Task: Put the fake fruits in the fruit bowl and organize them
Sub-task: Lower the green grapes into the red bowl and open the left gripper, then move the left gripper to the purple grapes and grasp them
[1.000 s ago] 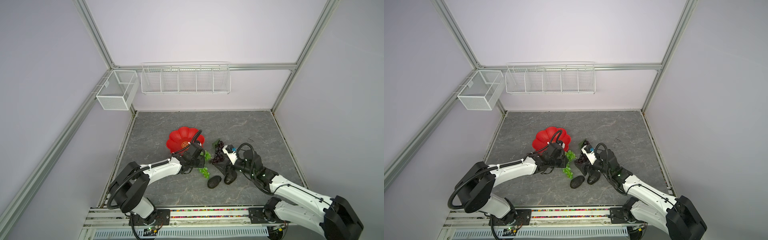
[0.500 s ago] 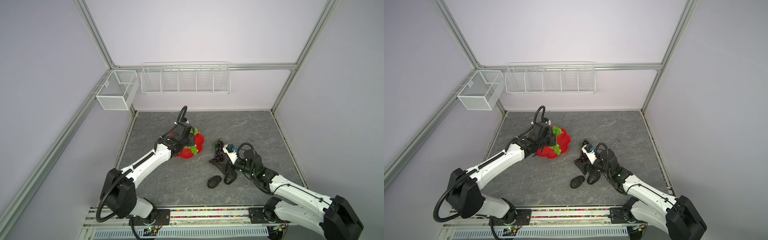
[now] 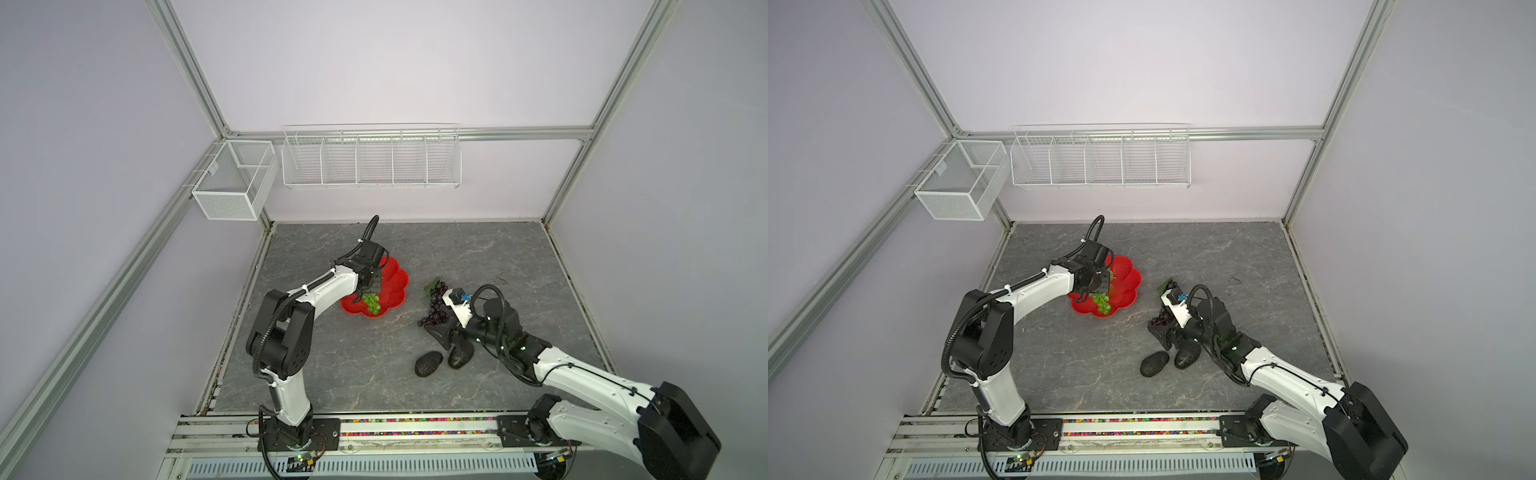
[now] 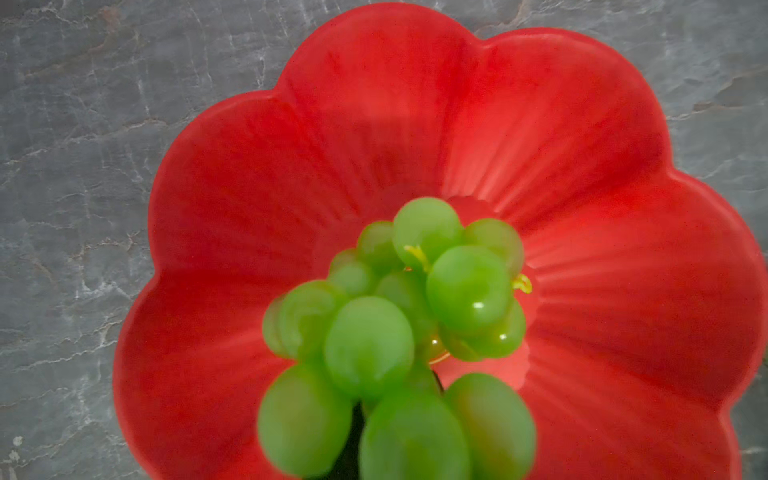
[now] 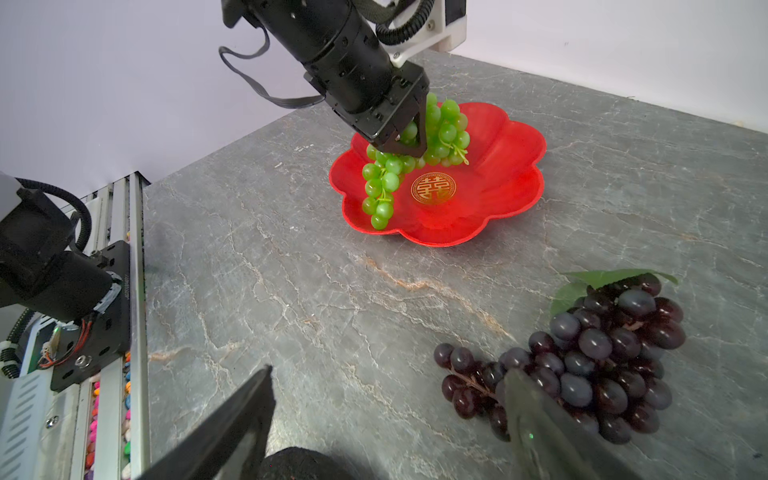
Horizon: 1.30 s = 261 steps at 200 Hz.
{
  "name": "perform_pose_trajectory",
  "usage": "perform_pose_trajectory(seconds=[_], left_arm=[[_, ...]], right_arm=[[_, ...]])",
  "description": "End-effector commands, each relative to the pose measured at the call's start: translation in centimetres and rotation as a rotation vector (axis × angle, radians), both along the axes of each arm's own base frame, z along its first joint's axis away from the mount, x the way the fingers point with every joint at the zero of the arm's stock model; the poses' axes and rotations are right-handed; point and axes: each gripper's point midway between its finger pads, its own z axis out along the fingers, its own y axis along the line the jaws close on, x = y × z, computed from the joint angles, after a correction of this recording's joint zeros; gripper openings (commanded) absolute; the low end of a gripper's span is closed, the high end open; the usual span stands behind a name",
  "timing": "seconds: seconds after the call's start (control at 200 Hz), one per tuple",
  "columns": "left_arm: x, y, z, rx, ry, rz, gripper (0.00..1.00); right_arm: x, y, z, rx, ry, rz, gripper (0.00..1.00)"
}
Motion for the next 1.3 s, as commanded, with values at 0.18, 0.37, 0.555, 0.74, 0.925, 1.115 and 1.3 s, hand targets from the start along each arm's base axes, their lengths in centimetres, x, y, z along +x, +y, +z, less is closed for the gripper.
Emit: perform_pose_trajectory(seconds=[0.18, 0.37, 0.555, 0.74, 0.925, 1.115, 1.3], left_arm=[[1.3, 0.6, 1.8, 0.040, -0.052, 0.018, 0.54], [0.1, 0.0, 4.4, 0.010, -0.113, -0.004, 0.57], [-4.3, -7.3, 7.0, -0.154, -0.160, -0.260, 0.66], [-7.7, -14.5, 5.9, -0.387, -0.072, -0.444, 0.68], [-10.0, -19.7, 3.0, -0.371, 0.030, -0.522, 0.70], [-10.2, -21.7, 0.1, -0.344, 0.074, -0.519, 0.73], [-9.4, -22.8, -1.5, -0.323, 0.076, -0.499, 0.75]], right_arm=[[0.2, 0.0, 1.1, 0.025, -0.031, -0.007, 0.88], [0.5, -0.4, 1.1, 0.017, -0.038, -0.038, 0.88], [3.6, -3.6, -0.2, 0.050, 0.083, -0.210, 0.89], [4.7, -5.8, -0.6, 0.119, 0.159, -0.282, 0.88], [5.7, -8.1, -1.7, 0.110, 0.212, -0.388, 0.89], [5.8, -9.7, -1.2, 0.130, 0.195, -0.444, 0.89], [5.6, -10.0, -0.7, 0.136, 0.178, -0.450, 0.89]])
